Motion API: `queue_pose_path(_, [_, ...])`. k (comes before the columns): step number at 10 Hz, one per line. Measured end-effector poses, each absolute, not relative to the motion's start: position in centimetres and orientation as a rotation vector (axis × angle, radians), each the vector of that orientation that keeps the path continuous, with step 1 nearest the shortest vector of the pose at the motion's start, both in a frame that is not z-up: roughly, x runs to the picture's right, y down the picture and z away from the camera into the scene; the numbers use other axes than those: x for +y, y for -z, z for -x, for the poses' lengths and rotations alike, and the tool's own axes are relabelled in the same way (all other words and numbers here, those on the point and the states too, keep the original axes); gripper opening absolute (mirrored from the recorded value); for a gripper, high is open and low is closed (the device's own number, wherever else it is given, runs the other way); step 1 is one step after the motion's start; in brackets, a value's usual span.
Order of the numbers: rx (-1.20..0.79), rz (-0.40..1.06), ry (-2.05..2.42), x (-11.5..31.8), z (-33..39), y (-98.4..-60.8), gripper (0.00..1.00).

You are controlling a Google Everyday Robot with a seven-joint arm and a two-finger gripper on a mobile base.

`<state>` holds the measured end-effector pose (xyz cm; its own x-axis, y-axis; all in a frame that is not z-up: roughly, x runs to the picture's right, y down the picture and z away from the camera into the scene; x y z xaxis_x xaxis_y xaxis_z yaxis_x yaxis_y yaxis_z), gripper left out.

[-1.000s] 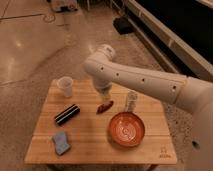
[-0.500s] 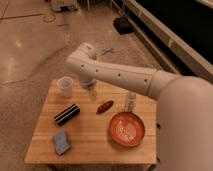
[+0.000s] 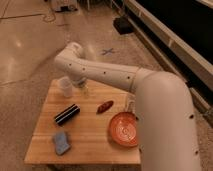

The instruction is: Pick up the ceramic cup

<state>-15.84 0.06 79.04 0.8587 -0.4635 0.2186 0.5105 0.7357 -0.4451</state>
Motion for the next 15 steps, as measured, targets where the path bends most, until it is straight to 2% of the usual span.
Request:
queue_pose_path(9, [-0.101,0.508,0.606,0.3,21.8,-81.3,0.64])
queue_pose_path(12, [-0.106,0.495,0.619,-0.7,20.2,-80.0,0.39])
queue_pose_path(14, [-0.114,0.487,0.627,-1.2,19.3,-79.3,0.27])
queue_pose_path(15, [-0.118,0.482,0.632,-1.3,19.6,-79.4,0.17])
